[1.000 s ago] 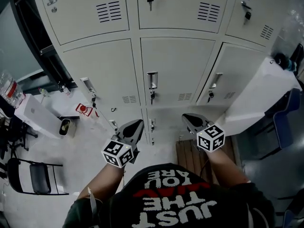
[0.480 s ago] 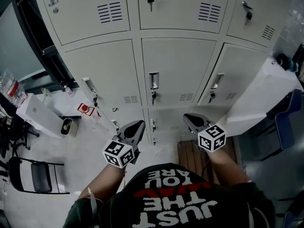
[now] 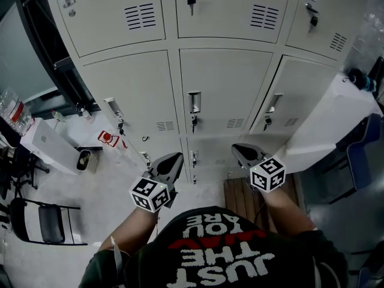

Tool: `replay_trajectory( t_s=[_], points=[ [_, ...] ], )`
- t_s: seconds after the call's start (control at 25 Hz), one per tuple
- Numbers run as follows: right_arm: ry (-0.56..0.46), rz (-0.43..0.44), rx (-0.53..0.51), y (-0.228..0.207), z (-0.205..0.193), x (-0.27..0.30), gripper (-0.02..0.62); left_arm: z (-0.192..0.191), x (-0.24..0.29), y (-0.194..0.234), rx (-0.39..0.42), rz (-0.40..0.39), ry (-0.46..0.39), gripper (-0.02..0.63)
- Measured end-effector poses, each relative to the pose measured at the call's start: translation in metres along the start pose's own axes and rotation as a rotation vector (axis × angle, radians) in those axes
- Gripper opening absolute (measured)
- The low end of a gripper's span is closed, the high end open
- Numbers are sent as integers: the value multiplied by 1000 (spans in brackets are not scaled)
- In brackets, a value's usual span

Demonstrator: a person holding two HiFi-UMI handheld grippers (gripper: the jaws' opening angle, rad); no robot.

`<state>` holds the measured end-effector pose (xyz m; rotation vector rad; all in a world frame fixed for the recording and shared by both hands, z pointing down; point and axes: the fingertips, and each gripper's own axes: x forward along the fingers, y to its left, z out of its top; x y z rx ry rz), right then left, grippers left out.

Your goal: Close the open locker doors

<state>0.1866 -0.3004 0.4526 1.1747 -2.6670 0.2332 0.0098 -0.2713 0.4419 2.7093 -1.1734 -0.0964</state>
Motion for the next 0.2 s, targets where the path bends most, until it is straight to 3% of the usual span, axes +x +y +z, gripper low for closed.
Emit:
replay_trajectory(
  t_s=[0.2],
  points=[
    [-2,4,-4,2,1,-1,34,-1,-1,-2,-4,-2,3,8]
  ],
)
